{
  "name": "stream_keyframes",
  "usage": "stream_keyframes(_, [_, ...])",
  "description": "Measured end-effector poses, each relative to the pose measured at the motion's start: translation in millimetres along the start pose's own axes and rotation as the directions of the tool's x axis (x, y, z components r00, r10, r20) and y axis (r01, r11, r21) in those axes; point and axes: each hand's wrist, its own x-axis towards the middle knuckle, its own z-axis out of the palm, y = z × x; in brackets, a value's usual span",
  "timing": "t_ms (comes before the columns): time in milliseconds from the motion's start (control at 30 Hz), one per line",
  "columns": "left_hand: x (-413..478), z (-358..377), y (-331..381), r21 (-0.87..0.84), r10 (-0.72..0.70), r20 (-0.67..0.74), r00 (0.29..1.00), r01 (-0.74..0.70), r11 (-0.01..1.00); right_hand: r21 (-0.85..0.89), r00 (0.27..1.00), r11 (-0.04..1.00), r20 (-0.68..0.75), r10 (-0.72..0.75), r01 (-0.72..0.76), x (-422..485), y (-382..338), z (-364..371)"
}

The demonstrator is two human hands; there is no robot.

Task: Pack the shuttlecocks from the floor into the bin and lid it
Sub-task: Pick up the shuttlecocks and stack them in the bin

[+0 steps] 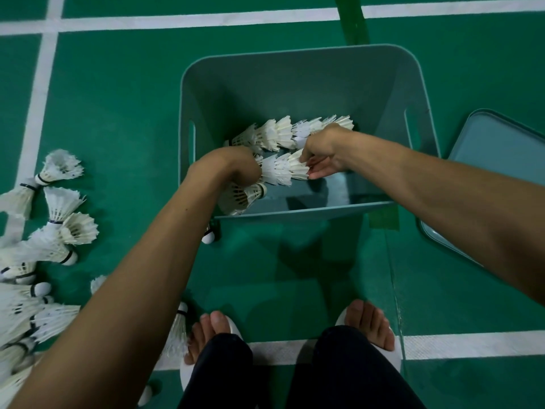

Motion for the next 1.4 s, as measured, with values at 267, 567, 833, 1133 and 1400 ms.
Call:
stream_keyframes(267, [2.5, -1.1, -5.4, -0.022, -0.005, -0.019, 1.0, 0.005, 1.0, 0.032, 0.996, 0.998, 0.059, -0.065, 0.063, 1.1, -0.2, 1.2])
stream_keyframes(567, [-9.8, -21.4, -11.3, -0.269, -0.007, -0.178, 0.984, -0.042, 0.962, -0.359, 0.954, 0.91, -0.131, -0.268, 0.206, -26.6, -10.9, -27.7])
stream_keyframes(833, [-1.7, -13.5, 31.5, -0.845, -0.093, -0.356, 0.93, -0.278, 0.456, -0.088, 0.952, 0.996, 0.307, -0.003, 0.031, -60.1, 1.9, -33.6])
stream_keyframes(1133, [6.9, -0.2, 51.0, -0.886, -0.129, -0.452, 0.883, -0.426, 0.183, 0.46, 0.997, 0.885, -0.034, -0.066, 0.074, -65.8, 1.7, -45.3])
stream_keyframes(1400, [4.6, -2.0, 20.5, -0.207, -0.006, -0.392, 0.92, -0.081, 0.975, -0.372, 0.822, 0.895, -0.411, -0.395, 0.244, -62.4, 11.4, -35.6])
